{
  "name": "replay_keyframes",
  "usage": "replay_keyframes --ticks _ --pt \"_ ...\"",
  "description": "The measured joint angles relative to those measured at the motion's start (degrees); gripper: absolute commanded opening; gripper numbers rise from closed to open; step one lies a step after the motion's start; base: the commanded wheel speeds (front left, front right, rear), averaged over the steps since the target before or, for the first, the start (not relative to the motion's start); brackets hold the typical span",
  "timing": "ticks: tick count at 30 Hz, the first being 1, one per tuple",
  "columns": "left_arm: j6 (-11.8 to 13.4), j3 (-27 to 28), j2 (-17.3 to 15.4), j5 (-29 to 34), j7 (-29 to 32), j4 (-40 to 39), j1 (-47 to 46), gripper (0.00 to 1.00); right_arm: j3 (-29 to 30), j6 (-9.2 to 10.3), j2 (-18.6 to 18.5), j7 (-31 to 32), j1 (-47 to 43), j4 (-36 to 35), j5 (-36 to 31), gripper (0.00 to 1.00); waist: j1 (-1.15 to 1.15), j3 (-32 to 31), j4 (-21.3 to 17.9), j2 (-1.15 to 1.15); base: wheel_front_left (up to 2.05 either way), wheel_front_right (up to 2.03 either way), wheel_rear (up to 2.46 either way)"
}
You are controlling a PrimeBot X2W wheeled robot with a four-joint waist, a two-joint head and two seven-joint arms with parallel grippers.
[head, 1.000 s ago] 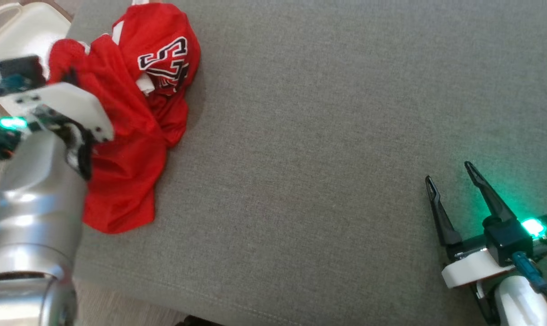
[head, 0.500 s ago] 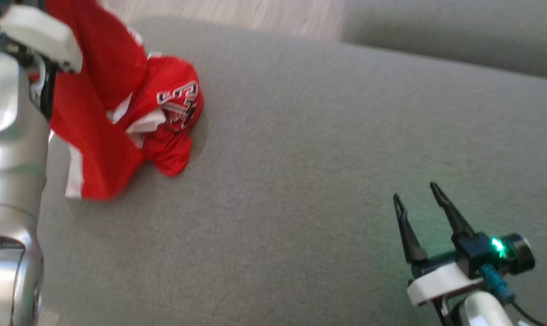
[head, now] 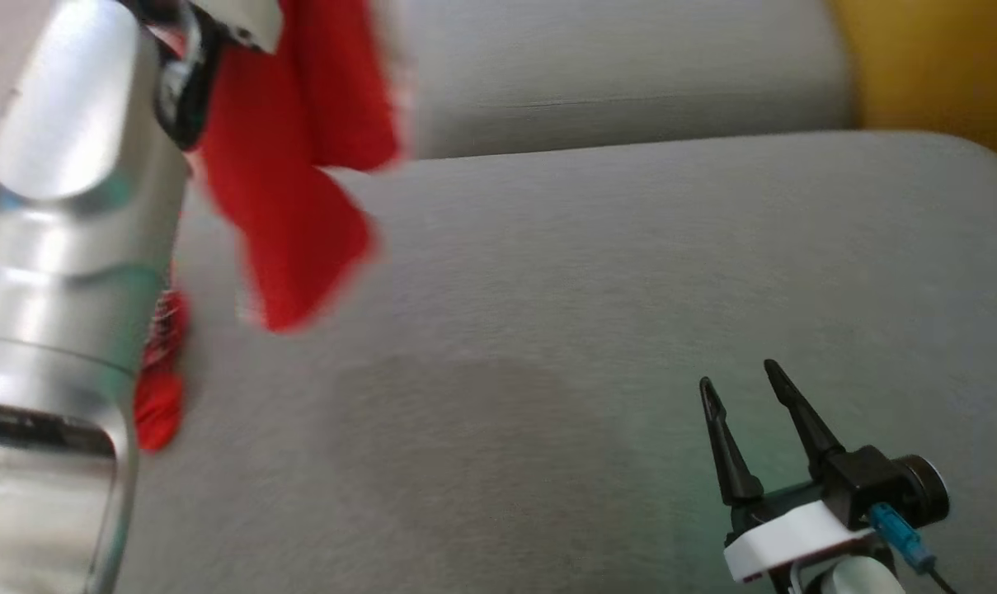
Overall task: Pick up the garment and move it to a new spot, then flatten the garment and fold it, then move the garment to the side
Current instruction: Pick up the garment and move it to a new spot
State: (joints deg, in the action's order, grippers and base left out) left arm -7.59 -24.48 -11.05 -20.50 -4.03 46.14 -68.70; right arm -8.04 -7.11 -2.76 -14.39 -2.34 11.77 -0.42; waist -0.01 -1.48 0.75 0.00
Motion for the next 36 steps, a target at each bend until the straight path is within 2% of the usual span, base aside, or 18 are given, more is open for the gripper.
replay_keyframes --ticks 2,7,12,15,19,24,25,26,27,30,31,36 --pt "0.0 -0.56 0.63 -1.19 -0.46 -0.3 1.5 0.0 -0.33 0.0 0.0 0.0 -0.02 -0.05 0.01 1.0 0.0 -0.32 -3.33 0.0 0.0 0.0 0.0" --pt "0.11 -2.05 4.1 -1.22 -7.01 -0.4 4.1 0.0 -1.04 0.0 0.0 0.0 -0.14 -0.25 0.42 1.0 0.01 -0.58 -11.11 0.0 0.0 0.0 0.0" --pt "0.11 -5.61 8.68 -1.2 -9.96 0.2 8.0 0.0 -1.09 0.0 0.0 0.0 -0.23 -0.79 0.48 1.0 0.0 0.22 -16.26 0.0 0.0 0.0 0.0" --pt "1.49 -6.6 10.09 -1.55 -10.5 0.12 16.63 0.0 -1.18 0.0 -0.01 0.01 -0.59 -0.79 1.08 1.0 0.01 1.55 -16.87 0.0 0.0 0.0 0.0" --pt "4.66 -6.13 9.43 -2.79 -10.49 -3.46 34.27 0.0 -1.59 0.01 0.0 0.0 -0.58 -0.8 1.53 1.0 0.01 2.59 -15.9 0.0 0.0 0.0 0.0" --pt "6.06 -9.33 8.65 -8.02 -10.48 -9.77 52.21 0.01 -1.34 0.01 0.0 0.01 -0.61 -0.6 1.22 1.0 0.01 2.71 -13.27 0.0 0.0 0.0 0.0" --pt "6.08 -10.36 8.59 -8.9 -10.48 -10.96 54.14 0.32 -1.19 0.0 0.0 0.0 -0.64 -0.54 0.96 1.0 0.01 2.6 -12.63 0.0 0.0 0.0 0.0" --pt "6.08 -10.36 8.59 -8.9 -10.48 -10.96 54.14 0.94 -1.19 0.0 0.0 0.0 -0.64 -0.54 0.96 1.0 0.01 2.6 -12.63 0.0 0.0 0.0 0.0" --pt "7.27 -11.29 8.6 -10.23 -10.45 -13.67 56.7 1.0 -0.96 0.0 0.0 0.01 -0.88 -0.45 0.4 1.0 0.01 2.23 -11.2 0.0 0.0 0.0 0.0" --pt "9.42 -10.95 8.51 -9.05 -10.42 -19.98 58.96 1.0 -0.6 0.0 0.01 0.01 -2.27 -0.24 -0.43 1.0 0.01 1.28 -8.79 0.0 0.0 0.0 0.0" --pt "9.42 -10.95 8.51 -9.05 -10.42 -19.98 58.96 1.0 -0.6 0.0 0.01 0.01 -2.27 -0.24 -0.43 1.0 0.01 1.28 -8.79 0.0 0.0 0.0 0.0" --pt "12.92 -6.86 8.35 -3.28 -10.43 -29.29 66.39 1.0 1.2 0.0 0.09 0.01 -6.21 0.4 -0.51 1.0 0.01 -1.18 -4.65 0.0 0.0 0.0 0.0"
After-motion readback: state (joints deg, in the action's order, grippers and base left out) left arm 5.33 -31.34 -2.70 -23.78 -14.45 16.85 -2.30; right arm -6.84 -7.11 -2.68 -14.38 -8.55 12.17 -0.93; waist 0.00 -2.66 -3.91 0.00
